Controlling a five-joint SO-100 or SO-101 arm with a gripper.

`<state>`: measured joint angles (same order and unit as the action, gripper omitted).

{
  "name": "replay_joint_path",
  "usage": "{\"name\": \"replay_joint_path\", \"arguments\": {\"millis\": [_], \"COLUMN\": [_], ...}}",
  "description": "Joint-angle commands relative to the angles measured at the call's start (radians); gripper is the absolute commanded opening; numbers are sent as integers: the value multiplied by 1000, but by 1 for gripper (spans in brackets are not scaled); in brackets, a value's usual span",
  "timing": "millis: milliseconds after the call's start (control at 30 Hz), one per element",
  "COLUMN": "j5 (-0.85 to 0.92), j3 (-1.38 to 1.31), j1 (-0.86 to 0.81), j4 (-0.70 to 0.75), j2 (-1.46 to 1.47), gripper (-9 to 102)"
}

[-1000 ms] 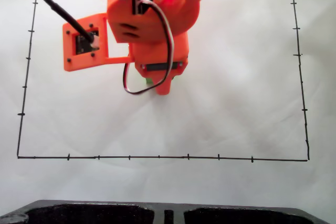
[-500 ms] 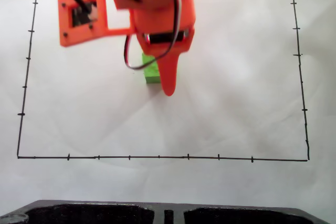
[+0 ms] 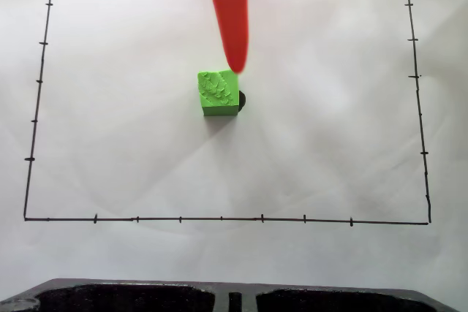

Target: Grasp the colored block, Place it on the black dot, and then return the arm to the default position.

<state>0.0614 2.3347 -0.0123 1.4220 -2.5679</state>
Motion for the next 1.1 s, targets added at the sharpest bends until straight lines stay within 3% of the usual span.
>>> {"name": "replay_joint_path", "arguments": {"millis": [0,433,1067], "j5": [32,40,46], "j3": [21,221,488], "j1": [-34,-64,-81], "j4": [3,-66,-249], "j2": [-104,-416,-698], "gripper": [40,0,0]}}
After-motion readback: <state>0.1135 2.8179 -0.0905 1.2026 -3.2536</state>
